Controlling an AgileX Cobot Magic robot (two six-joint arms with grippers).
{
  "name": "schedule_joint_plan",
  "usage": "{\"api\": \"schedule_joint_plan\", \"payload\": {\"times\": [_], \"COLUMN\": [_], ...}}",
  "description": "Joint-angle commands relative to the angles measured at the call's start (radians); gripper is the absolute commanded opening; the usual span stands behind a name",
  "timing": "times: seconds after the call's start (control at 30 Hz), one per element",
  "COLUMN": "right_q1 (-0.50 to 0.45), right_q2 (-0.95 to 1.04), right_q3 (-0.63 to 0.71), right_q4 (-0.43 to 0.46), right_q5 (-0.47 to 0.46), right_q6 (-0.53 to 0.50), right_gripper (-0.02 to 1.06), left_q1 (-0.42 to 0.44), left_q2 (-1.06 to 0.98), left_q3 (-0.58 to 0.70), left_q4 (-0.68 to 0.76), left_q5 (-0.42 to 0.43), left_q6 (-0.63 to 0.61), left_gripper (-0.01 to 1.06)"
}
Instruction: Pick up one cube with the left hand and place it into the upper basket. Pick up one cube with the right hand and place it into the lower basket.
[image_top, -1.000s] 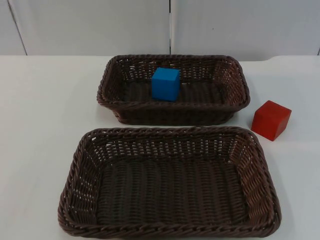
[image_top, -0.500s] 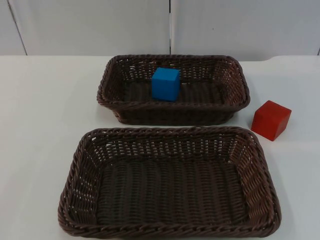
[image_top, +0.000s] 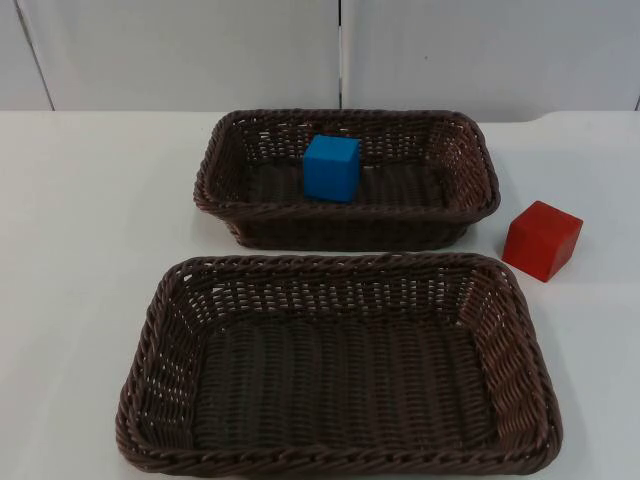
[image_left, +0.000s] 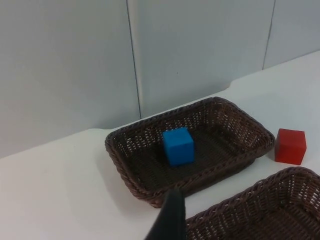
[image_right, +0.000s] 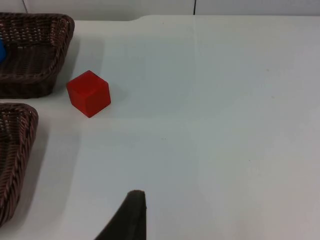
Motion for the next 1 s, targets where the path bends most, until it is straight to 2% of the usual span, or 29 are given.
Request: {"api": "schedule_joint_plan", "payload": {"times": [0.0,0.27,0.7,0.97], "right_q1": [0.003,0.003,0.003,0.003], "right_q2": [-0.003,0.075,0.488,0.76], "right_q3": [0.001,-0.042,-0.178,-0.287], "right_q4": [-0.002,0.043,0.056,0.054], "right_q5": [-0.01,-0.065,-0.215,-0.219], "right_q6": [-0.007,-0.034,-0.034,-0.034], "right_gripper": [1.05,1.05,1.05,1.05], "left_q1": [-0.002,-0.002,-0.002,-0.002], "left_q2": [-0.005,-0.005,-0.005,-0.005], "left_q3": [0.006,0.006,0.006,0.006], "left_q4": [0.007,0.007,0.014,0.014], "left_q5": [0.002,0.015,0.015,0.022], "left_q6": [-0.009,-0.009,-0.009,-0.009], "left_gripper": [0.77,0.77,0.77,0.77]}}
